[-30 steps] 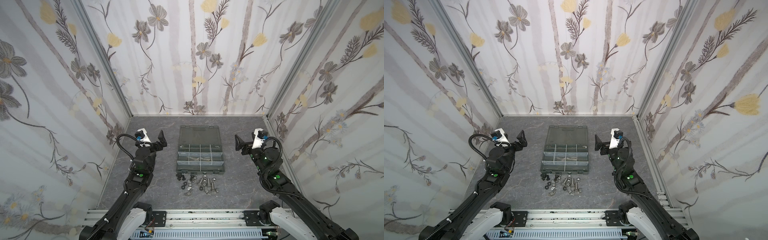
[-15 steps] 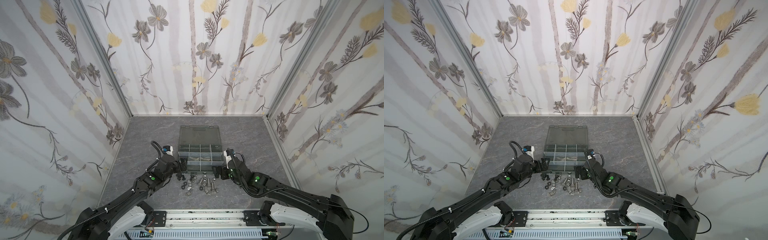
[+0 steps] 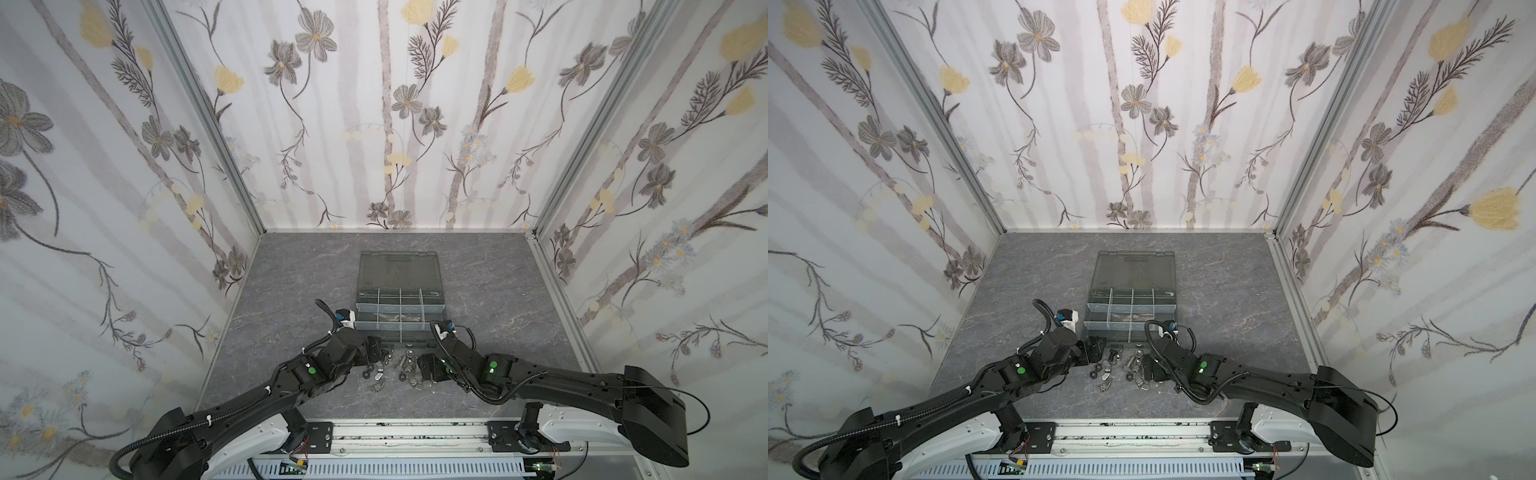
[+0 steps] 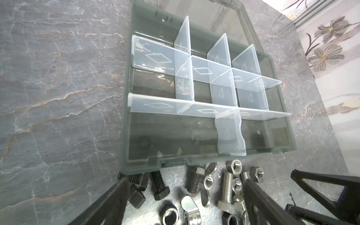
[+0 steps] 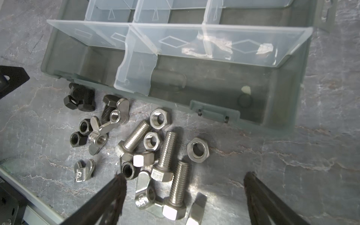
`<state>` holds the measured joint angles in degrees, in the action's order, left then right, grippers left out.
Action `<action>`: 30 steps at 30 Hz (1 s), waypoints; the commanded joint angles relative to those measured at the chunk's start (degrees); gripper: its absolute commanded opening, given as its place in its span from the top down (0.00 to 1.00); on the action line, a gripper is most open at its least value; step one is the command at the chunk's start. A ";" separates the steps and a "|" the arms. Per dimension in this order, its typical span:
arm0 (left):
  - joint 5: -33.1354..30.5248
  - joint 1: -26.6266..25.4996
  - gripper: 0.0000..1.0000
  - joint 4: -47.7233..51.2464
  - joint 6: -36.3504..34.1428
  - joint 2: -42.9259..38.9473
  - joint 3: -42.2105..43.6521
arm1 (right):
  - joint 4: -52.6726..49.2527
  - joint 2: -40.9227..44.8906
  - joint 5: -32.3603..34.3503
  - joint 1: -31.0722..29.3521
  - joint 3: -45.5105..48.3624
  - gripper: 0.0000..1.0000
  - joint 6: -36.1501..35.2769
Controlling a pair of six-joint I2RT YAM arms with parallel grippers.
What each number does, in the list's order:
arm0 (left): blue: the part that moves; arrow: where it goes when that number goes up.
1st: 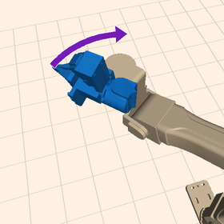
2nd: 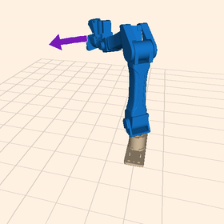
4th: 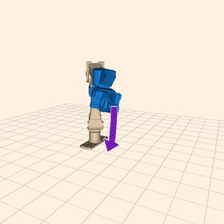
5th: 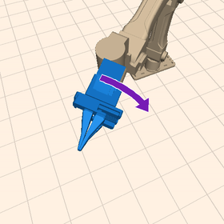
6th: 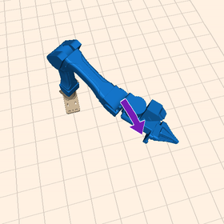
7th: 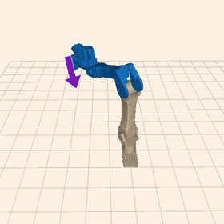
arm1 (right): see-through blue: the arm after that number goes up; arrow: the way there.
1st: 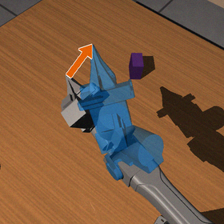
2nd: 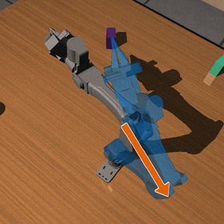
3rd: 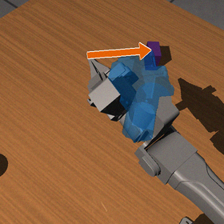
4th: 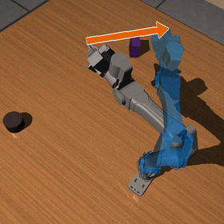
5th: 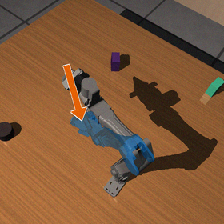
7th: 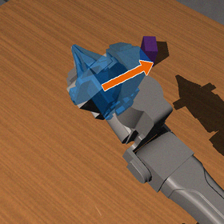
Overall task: Sort the screws and nuts into containers
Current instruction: 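Lower both grippers toward the pile of bolts and nuts, then close the right gripper on a steel hex bolt in the pile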
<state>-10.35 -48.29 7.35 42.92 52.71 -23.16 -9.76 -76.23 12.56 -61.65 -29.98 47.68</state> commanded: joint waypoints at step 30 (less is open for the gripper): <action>-1.08 -1.62 0.24 6.71 4.54 -5.78 1.78 | 4.66 -3.40 -7.75 -0.81 1.62 0.55 1.13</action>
<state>-10.70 -49.84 13.96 46.11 47.29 -21.74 -7.09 -78.56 5.69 -62.35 -27.40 49.32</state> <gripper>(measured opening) 0.762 0.452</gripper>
